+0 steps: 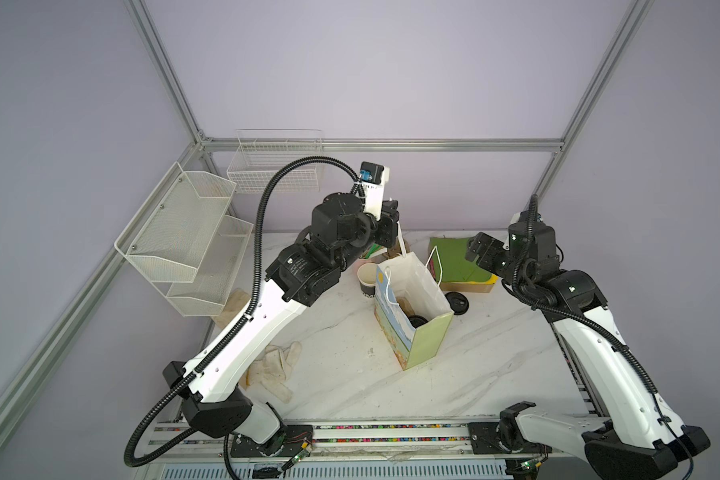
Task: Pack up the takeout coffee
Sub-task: 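Carry the straws over the bag with the left gripper while the right nears the tissues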
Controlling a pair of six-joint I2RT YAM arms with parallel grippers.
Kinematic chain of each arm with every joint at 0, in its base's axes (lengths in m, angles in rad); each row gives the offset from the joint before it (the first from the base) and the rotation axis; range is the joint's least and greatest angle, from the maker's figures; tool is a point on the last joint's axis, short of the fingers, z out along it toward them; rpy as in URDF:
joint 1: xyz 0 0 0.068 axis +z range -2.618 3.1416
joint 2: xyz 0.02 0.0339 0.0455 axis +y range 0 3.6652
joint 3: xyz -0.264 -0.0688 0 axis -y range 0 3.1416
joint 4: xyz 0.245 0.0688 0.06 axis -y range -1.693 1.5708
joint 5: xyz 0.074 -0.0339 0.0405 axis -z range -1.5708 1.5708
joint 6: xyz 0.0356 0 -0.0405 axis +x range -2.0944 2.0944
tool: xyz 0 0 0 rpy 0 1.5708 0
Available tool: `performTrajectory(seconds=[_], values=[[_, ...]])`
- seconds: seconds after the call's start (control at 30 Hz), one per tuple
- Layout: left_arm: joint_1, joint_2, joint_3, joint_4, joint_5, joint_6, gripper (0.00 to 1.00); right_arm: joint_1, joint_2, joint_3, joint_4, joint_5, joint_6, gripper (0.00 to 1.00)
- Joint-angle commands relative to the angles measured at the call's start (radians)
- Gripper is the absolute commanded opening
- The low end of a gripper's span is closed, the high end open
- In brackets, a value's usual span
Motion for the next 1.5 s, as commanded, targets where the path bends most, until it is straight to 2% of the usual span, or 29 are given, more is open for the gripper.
performTrajectory(seconds=[0.0, 0.4, 0.5, 1.17, 1.27, 1.33, 1.47], values=[[-0.010, -0.011, -0.094, 0.044, -0.021, -0.048, 0.00, -0.019, 0.003, -0.028, 0.032, -0.051, 0.005, 0.97], [-0.029, 0.016, -0.366, 0.221, -0.017, -0.145, 0.00, -0.064, -0.013, -0.083, 0.062, -0.106, -0.028, 0.97], [-0.032, 0.023, -0.422, 0.265, 0.013, -0.183, 0.00, -0.071, -0.018, -0.100, 0.069, -0.113, -0.032, 0.97], [-0.101, 0.129, -0.493, 0.279, -0.058, -0.132, 0.00, -0.088, -0.012, -0.127, 0.093, -0.147, -0.042, 0.97], [-0.101, 0.126, -0.471, 0.278, -0.063, -0.107, 0.10, -0.089, -0.007, -0.126, 0.094, -0.151, -0.042, 0.97], [-0.102, 0.124, -0.452, 0.278, -0.070, -0.091, 0.24, -0.090, -0.006, -0.126, 0.093, -0.153, -0.041, 0.97], [-0.101, 0.116, -0.405, 0.277, -0.078, -0.046, 0.31, -0.092, -0.003, -0.128, 0.095, -0.157, -0.039, 0.97]])
